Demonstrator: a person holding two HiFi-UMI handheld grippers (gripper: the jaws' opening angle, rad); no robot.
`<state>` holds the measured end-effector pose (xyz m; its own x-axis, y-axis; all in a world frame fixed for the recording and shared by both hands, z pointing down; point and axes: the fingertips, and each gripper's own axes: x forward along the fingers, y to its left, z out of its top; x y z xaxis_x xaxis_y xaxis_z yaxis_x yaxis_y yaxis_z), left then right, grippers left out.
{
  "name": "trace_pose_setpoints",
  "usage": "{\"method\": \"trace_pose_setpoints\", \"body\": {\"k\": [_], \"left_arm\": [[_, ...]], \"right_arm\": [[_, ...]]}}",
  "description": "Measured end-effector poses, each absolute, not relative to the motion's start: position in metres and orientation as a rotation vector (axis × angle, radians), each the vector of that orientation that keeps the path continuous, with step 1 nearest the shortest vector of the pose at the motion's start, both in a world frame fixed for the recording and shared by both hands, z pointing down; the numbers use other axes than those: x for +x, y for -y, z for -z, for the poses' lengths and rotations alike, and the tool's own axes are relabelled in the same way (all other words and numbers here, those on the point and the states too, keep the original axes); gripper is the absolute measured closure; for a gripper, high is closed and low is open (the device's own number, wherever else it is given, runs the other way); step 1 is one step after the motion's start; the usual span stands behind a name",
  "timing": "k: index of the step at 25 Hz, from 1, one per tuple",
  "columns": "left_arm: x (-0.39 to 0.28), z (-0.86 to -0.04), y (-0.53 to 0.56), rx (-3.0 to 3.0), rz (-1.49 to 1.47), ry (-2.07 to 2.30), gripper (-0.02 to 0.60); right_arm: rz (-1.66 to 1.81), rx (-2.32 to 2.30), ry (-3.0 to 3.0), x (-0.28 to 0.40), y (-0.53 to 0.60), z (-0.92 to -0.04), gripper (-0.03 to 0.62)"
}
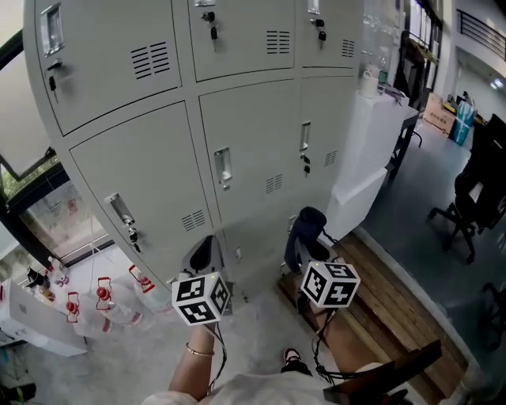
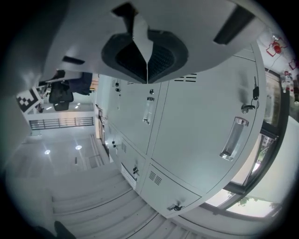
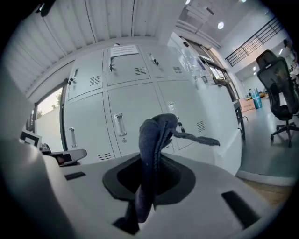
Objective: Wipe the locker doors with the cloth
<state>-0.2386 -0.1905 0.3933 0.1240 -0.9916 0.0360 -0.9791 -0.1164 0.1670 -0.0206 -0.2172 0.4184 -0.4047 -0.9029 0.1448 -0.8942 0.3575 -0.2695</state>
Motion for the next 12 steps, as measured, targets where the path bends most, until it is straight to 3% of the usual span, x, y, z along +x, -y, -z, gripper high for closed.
{"method": "trace_pose_setpoints", "body": {"k": [12], "left_arm": [[-0.249,-0.405,0.222,2.01,0.129,2.204,0.572]], "right_arm": [[0.491,-1.425,-2.783,-0.053,0.302,-0.423,0.549]]}}
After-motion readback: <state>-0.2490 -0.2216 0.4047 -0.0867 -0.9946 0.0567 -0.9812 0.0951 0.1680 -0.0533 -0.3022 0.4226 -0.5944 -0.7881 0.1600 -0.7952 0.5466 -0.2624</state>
